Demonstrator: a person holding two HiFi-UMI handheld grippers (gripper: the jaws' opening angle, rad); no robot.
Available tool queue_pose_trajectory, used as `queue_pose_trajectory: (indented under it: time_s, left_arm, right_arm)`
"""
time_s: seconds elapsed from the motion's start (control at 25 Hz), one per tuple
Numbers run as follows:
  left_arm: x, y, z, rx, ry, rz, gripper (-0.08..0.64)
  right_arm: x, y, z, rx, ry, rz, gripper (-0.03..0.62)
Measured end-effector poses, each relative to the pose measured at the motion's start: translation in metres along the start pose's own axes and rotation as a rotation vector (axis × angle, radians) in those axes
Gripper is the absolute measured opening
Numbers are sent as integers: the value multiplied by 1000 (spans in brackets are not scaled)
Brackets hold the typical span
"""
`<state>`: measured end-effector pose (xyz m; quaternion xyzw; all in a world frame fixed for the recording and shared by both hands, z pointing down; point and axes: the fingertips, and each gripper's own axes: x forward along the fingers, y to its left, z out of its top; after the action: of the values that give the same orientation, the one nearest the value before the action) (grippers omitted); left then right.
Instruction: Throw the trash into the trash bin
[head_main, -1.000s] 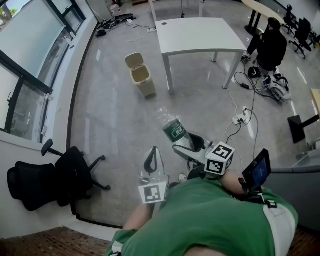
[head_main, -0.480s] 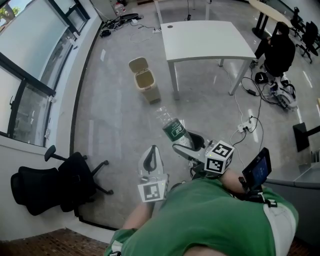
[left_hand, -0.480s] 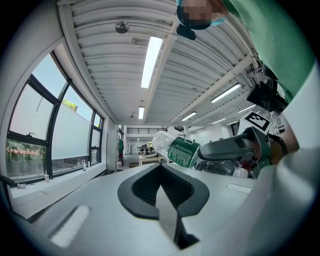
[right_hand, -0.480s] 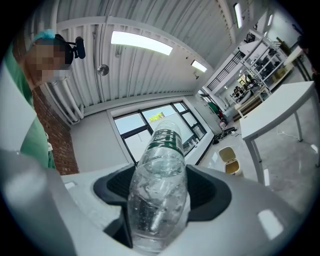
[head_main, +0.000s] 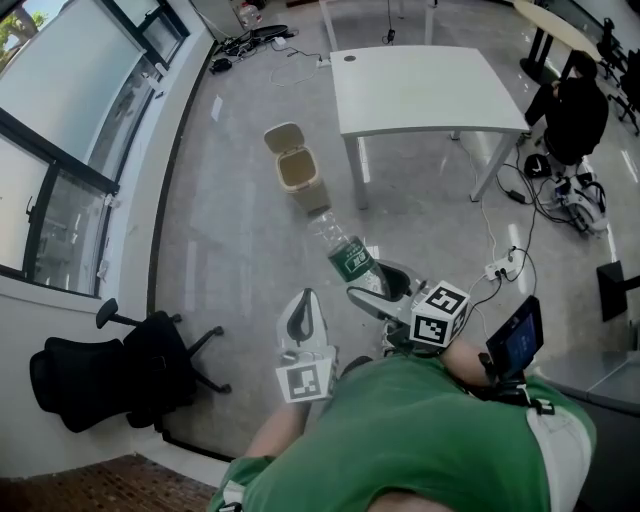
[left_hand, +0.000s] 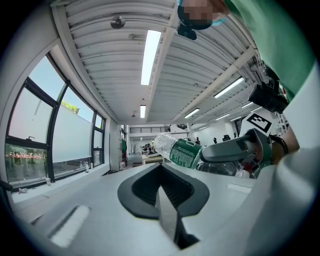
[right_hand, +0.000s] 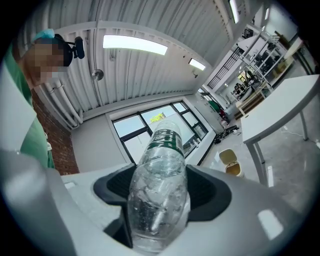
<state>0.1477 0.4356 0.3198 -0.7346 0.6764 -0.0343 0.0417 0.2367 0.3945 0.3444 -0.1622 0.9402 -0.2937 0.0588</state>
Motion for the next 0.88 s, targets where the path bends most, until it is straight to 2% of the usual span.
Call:
queue_pose_trajectory:
  time_s: [0.36, 0.64, 0.88]
  left_arm:
    - [42, -1, -3, 10, 12, 51, 5]
    - [69, 18, -13, -3, 32, 47, 5]
    - [107, 52, -20, -27, 31, 8, 5]
  right_arm:
    - [10, -45, 14, 28, 21, 21, 321]
    - [37, -62, 20, 41, 34, 16, 320]
    - [74, -85, 35, 37, 29, -37, 321]
